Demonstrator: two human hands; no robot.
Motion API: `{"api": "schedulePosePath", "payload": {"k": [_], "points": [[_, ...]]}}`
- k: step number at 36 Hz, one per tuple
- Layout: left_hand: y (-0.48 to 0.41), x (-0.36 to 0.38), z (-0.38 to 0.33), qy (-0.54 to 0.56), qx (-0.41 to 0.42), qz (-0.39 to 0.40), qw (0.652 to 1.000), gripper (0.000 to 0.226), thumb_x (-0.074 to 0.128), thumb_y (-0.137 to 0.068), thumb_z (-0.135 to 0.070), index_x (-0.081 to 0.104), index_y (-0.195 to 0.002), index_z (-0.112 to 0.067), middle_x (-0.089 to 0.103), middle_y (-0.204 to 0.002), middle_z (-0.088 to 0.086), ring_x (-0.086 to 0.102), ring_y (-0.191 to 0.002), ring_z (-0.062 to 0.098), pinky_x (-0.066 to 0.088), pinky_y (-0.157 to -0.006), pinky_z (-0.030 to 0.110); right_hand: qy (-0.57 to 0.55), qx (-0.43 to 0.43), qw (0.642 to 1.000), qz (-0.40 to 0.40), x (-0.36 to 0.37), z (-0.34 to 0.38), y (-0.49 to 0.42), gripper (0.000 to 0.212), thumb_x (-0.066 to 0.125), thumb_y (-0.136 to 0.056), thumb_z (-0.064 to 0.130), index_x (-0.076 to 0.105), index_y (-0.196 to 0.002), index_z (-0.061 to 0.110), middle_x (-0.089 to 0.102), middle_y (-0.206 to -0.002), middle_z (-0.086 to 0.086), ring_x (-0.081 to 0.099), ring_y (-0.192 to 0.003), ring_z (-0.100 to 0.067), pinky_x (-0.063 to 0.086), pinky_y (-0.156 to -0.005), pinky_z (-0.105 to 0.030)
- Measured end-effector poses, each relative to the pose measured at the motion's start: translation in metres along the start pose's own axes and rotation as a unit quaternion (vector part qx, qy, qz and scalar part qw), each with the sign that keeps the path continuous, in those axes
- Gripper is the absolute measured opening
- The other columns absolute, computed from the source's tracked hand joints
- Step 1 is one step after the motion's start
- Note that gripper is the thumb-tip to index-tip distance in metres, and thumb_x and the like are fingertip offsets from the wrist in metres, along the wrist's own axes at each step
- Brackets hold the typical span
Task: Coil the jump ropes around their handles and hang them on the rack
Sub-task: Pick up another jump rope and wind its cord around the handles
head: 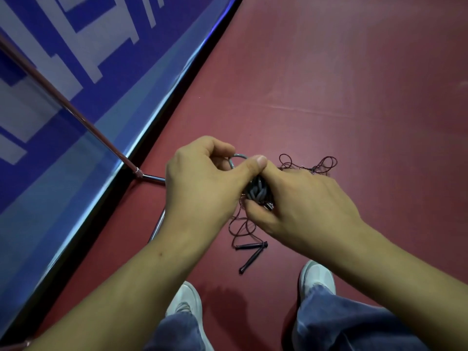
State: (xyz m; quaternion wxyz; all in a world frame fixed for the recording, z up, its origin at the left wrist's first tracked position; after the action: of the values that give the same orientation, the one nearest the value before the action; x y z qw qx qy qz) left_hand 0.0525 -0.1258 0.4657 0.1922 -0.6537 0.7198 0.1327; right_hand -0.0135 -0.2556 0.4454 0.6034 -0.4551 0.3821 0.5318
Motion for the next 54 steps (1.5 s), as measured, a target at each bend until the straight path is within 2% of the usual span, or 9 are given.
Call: {"api": "schedulePosePath", "payload": {"k": [7,18,25,36,39,41,44,51,54], "points": [[-0.012,0.002,0.015,0.054,-0.060,0.059,0.995,0.030,0.093,-0.070,-0.029,0.076,-0.092,-0.019,0.075,-0.078,0.000,0.075,-0.074,0.012,0.062,-0.076,0.031,0.012,0.019,1.000,0.006,0.002,-0.006,-0.001,0.038,0.045,-0.084,0.062,0.042,-0.101,0.028,0.061,-0.075,0.000,0.060,-0.072,-0.036,0.049,-0.060,-0.040],[-0.002,-0.002,0.001,-0.076,0.083,-0.048,0.993,0.025,0.074,-0.079,-0.014,0.079,-0.103,-0.018,0.068,-0.067,-0.014,0.066,-0.076,0.004,0.054,-0.072,0.017,-0.057,0.109,0.992,-0.035,-0.005,-0.017,-0.011,0.036,0.055,-0.085,0.059,0.045,-0.096,0.026,0.058,-0.069,0.001,0.056,-0.068,-0.036,0.044,-0.057,-0.039],[-0.001,0.003,0.009,0.003,0.035,0.032,0.999,0.020,0.074,-0.088,-0.020,0.081,-0.107,-0.021,0.074,-0.072,-0.013,0.061,-0.058,-0.006,0.051,-0.066,0.016,-0.129,0.128,0.982,-0.054,-0.015,-0.027,-0.011,0.035,0.058,-0.082,0.055,0.048,-0.095,0.024,0.061,-0.064,0.001,0.057,-0.064,-0.030,0.051,-0.058,-0.042],[0.010,0.013,0.004,-0.137,0.297,0.017,0.945,0.017,0.064,-0.093,-0.011,0.079,-0.098,-0.004,0.065,-0.076,0.005,0.060,-0.063,0.017,0.047,-0.063,0.031,-0.198,0.121,0.971,-0.055,-0.017,-0.031,-0.009,0.048,0.053,-0.075,0.068,0.050,-0.095,0.025,0.062,-0.064,0.003,0.055,-0.060,-0.023,0.050,-0.055,-0.045],[0.013,0.012,0.002,-0.072,0.233,0.021,0.969,0.019,0.065,-0.094,-0.014,0.080,-0.104,-0.011,0.072,-0.087,0.001,0.069,-0.074,0.012,0.055,-0.068,0.031,-0.215,0.118,0.968,-0.056,-0.019,-0.030,-0.011,0.044,0.056,-0.078,0.065,0.051,-0.095,0.025,0.062,-0.064,0.004,0.054,-0.058,-0.021,0.050,-0.054,-0.046],[0.013,0.013,0.001,0.060,0.101,0.060,0.991,0.018,0.066,-0.097,-0.011,0.080,-0.106,-0.014,0.076,-0.094,0.000,0.075,-0.081,0.014,0.062,-0.073,0.033,-0.212,0.114,0.969,-0.057,-0.019,-0.030,-0.011,0.043,0.057,-0.080,0.065,0.051,-0.096,0.025,0.063,-0.064,0.003,0.055,-0.058,-0.022,0.051,-0.055,-0.046],[0.016,0.013,-0.005,0.240,-0.073,0.121,0.960,0.021,0.060,-0.100,-0.004,0.080,-0.102,-0.012,0.079,-0.087,0.008,0.077,-0.076,0.020,0.064,-0.071,0.033,-0.184,0.106,0.976,-0.056,-0.019,-0.030,-0.011,0.034,0.061,-0.084,0.056,0.049,-0.097,0.028,0.063,-0.065,0.000,0.058,-0.059,-0.026,0.052,-0.056,-0.050],[0.012,0.007,-0.005,0.350,-0.233,0.164,0.892,0.016,0.069,-0.091,-0.009,0.075,-0.105,-0.009,0.076,-0.080,0.011,0.072,-0.072,0.020,0.056,-0.066,0.027,-0.121,0.102,0.985,-0.063,-0.023,-0.032,-0.011,0.030,0.060,-0.086,0.051,0.045,-0.098,0.028,0.059,-0.063,-0.001,0.057,-0.059,-0.031,0.052,-0.056,-0.048],[0.009,0.006,-0.006,0.358,-0.210,0.132,0.900,0.018,0.072,-0.086,-0.007,0.075,-0.104,-0.009,0.073,-0.071,0.007,0.068,-0.065,0.016,0.058,-0.065,0.029,-0.108,0.100,0.987,-0.061,-0.022,-0.030,-0.010,0.032,0.058,-0.084,0.051,0.043,-0.098,0.026,0.058,-0.062,0.000,0.055,-0.061,-0.035,0.051,-0.056,-0.045]]}}
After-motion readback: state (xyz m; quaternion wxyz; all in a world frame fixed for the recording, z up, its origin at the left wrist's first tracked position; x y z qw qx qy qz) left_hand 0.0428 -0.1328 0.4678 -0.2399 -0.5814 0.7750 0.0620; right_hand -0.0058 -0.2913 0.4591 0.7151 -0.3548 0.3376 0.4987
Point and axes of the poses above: each hand's wrist, its own y-axis away from the middle knuckle, its own x-axis out of the palm, z = x × y, the point moved 2 cm from there along -y, towards the middle knuckle
